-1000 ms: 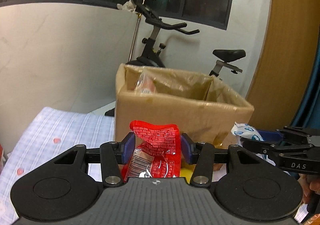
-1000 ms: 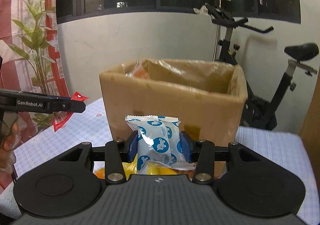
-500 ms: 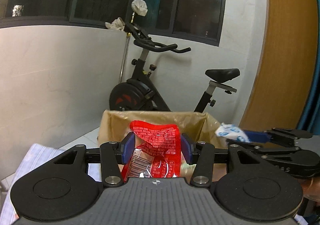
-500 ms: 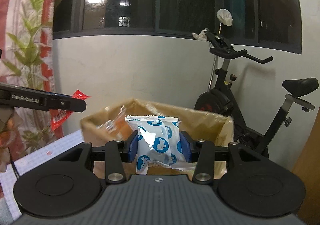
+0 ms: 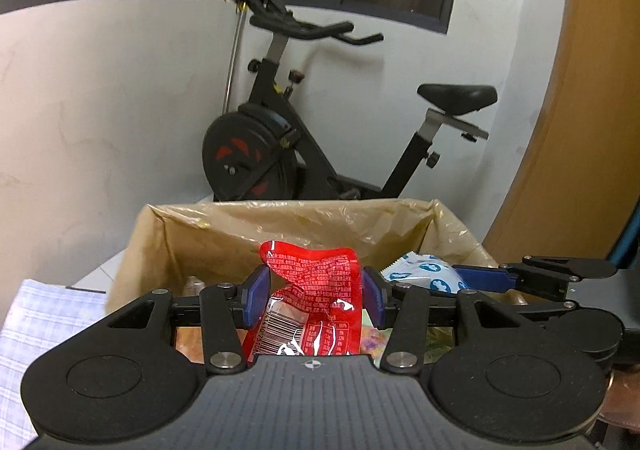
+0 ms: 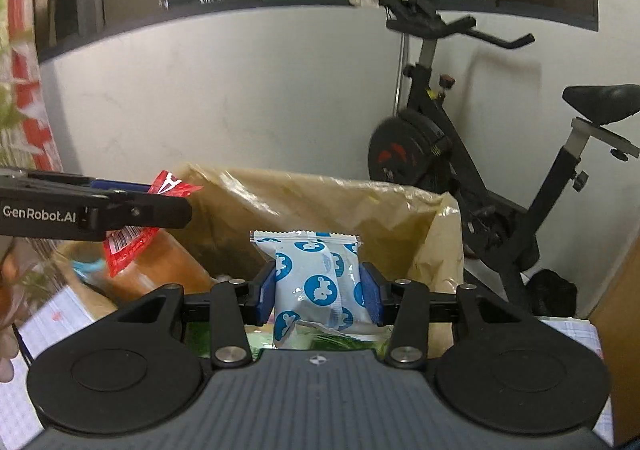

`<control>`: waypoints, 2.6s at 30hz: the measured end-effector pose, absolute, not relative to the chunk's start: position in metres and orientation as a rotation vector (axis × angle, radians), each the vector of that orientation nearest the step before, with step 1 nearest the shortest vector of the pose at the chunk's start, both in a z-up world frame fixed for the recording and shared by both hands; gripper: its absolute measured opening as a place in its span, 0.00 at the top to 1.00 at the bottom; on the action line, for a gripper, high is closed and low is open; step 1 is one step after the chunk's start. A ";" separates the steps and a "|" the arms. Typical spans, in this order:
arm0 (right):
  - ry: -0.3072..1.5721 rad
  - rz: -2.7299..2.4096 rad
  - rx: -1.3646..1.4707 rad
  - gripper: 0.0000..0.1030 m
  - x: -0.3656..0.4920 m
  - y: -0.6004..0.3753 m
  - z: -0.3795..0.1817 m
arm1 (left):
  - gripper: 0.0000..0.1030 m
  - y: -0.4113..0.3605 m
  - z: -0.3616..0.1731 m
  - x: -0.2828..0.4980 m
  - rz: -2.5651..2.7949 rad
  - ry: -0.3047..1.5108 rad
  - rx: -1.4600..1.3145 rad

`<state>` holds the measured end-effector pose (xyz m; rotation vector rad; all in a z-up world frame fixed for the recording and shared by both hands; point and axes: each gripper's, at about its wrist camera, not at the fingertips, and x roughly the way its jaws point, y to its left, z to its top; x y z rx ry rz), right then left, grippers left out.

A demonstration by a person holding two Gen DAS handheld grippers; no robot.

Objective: Organize snacks
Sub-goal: 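Open both tools to drop the packets into the box, then move both tools back down to the snacks beside the box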

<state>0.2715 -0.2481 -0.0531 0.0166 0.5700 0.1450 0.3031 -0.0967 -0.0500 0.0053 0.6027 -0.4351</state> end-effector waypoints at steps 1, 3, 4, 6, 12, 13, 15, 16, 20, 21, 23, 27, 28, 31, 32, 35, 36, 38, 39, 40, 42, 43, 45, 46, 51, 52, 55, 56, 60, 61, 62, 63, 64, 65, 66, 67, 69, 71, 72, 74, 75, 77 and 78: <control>0.576 0.144 0.026 0.55 0.274 -0.250 -0.055 | 0.50 -0.099 -0.053 0.306 -0.432 0.609 0.012; 0.587 0.144 0.040 0.55 0.279 -0.252 -0.058 | 0.49 -0.101 -0.057 0.311 -0.428 0.619 0.022; 0.592 0.141 0.042 0.55 0.280 -0.252 -0.060 | 0.49 -0.101 -0.058 0.314 -0.425 0.624 0.024; 0.602 0.143 0.044 0.55 0.283 -0.252 -0.063 | 0.49 -0.103 -0.060 0.319 -0.422 0.637 0.026; 0.614 0.130 0.040 0.55 0.283 -0.250 -0.068 | 0.49 -0.105 -0.063 0.323 -0.402 0.651 0.035; 0.615 0.125 0.036 0.55 0.284 -0.249 -0.068 | 0.49 -0.105 -0.064 0.323 -0.399 0.652 0.036; 0.618 0.114 0.027 0.55 0.283 -0.248 -0.068 | 0.49 -0.104 -0.063 0.322 -0.389 0.660 0.034; 0.620 0.108 0.027 0.55 0.284 -0.247 -0.067 | 0.45 -0.103 -0.062 0.321 -0.392 0.661 0.030; 0.590 0.094 0.085 0.44 0.279 -0.251 -0.061 | 0.36 -0.097 -0.058 0.313 -0.374 0.637 0.038; 0.584 0.096 0.098 0.43 0.277 -0.252 -0.058 | 0.36 -0.095 -0.055 0.311 -0.373 0.635 0.034; 0.576 0.096 0.095 0.43 0.272 -0.252 -0.053 | 0.36 -0.089 -0.049 0.306 -0.378 0.629 0.020; 0.542 0.117 0.067 0.43 0.255 -0.246 -0.040 | 0.36 -0.076 -0.031 0.289 -0.390 0.599 0.020; 0.533 0.124 0.066 0.43 0.250 -0.245 -0.037 | 0.36 -0.072 -0.025 0.284 -0.392 0.590 0.024; 0.505 0.144 0.066 0.43 0.235 -0.242 -0.029 | 0.36 -0.058 -0.011 0.267 -0.401 0.565 0.036; 0.496 0.148 0.069 0.43 0.229 -0.242 -0.026 | 0.36 -0.052 -0.007 0.262 -0.402 0.558 0.040; 0.475 0.161 0.083 0.43 0.214 -0.242 -0.019 | 0.36 -0.031 0.003 0.242 -0.396 0.544 0.044; 0.468 0.166 0.090 0.43 0.208 -0.242 -0.018 | 0.36 -0.025 0.005 0.237 -0.394 0.543 0.044; 0.456 0.173 0.099 0.43 0.198 -0.242 -0.016 | 0.36 -0.010 0.006 0.223 -0.383 0.541 0.044; 0.449 0.177 0.101 0.43 0.193 -0.241 -0.015 | 0.36 -0.005 0.005 0.218 -0.378 0.540 0.044; 0.443 0.180 0.102 0.43 0.187 -0.240 -0.015 | 0.36 0.002 0.004 0.212 -0.372 0.539 0.045; 0.436 0.190 0.106 0.43 0.177 -0.237 -0.018 | 0.36 0.015 0.001 0.202 -0.353 0.542 0.045; 0.433 0.196 0.107 0.43 0.172 -0.236 -0.019 | 0.36 0.021 -0.001 0.197 -0.345 0.544 0.041; 0.429 0.205 0.105 0.43 0.164 -0.232 -0.025 | 0.36 0.031 -0.008 0.188 -0.324 0.547 0.041; 0.429 0.208 0.106 0.43 0.159 -0.230 -0.028 | 0.36 0.034 -0.013 0.183 -0.309 0.545 0.051; 0.453 0.200 0.116 0.43 0.145 -0.223 -0.051 | 0.36 0.037 -0.045 0.167 -0.276 0.562 0.039; 0.459 0.197 0.113 0.43 0.143 -0.221 -0.056 | 0.36 0.037 -0.053 0.166 -0.283 0.579 0.019; 0.490 0.190 0.111 0.43 0.138 -0.218 -0.072 | 0.36 0.033 -0.077 0.164 -0.299 0.632 -0.026; 0.499 0.187 0.108 0.43 0.136 -0.217 -0.077 | 0.36 0.030 -0.085 0.163 -0.308 0.647 -0.037; 0.530 0.175 0.079 0.43 0.129 -0.213 -0.095 | 0.30 0.013 -0.107 0.164 -0.348 0.704 -0.075; 0.538 0.175 0.084 0.43 0.127 -0.213 -0.100 | 0.30 0.008 -0.112 0.164 -0.352 0.712 -0.076; 0.547 0.175 0.096 0.43 0.126 -0.215 -0.104 | 0.28 0.004 -0.117 0.164 -0.355 0.719 -0.077; 0.558 0.177 0.111 0.43 0.125 -0.216 -0.109 | 0.27 -0.001 -0.120 0.165 -0.356 0.727 -0.077; 0.567 0.175 0.122 0.43 0.123 -0.217 -0.113 | 0.25 -0.007 -0.124 0.167 -0.358 0.737 -0.081; 0.577 0.169 0.128 0.43 0.122 -0.218 -0.118 | 0.21 -0.012 -0.126 0.169 -0.363 0.743 -0.087; 0.586 0.163 0.129 0.43 0.122 -0.220 -0.122 | 0.20 -0.015 -0.130 0.171 -0.371 0.748 -0.091; 0.596 0.157 0.128 0.43 0.122 -0.220 -0.126 | 0.18 -0.022 -0.133 0.173 -0.379 0.750 -0.089; 0.618 0.145 0.126 0.43 0.120 -0.221 -0.135 | 0.17 -0.034 -0.141 0.176 -0.405 0.754 -0.070; 0.635 0.138 0.118 0.43 0.116 -0.221 -0.144 | 0.17 -0.044 -0.153 0.178 -0.410 0.772 -0.058; 0.647 0.130 0.103 0.43 0.114 -0.220 -0.150 | 0.17 -0.048 -0.157 0.179 -0.409 0.781 -0.059; 0.672 0.121 0.090 0.43 0.110 -0.221 -0.160 | 0.17 -0.054 -0.164 0.183 -0.403 0.789 -0.069; 0.684 0.121 0.095 0.43 0.108 -0.222 -0.166 | 0.17 -0.056 -0.167 0.185 -0.396 0.790 -0.075; 0.706 0.116 0.114 0.43 0.106 -0.226 -0.174 | 0.17 -0.060 -0.174 0.191 -0.389 0.805 -0.093; 0.715 0.110 0.122 0.43 0.105 -0.229 -0.178 | 0.17 -0.061 -0.177 0.195 -0.386 0.817 -0.109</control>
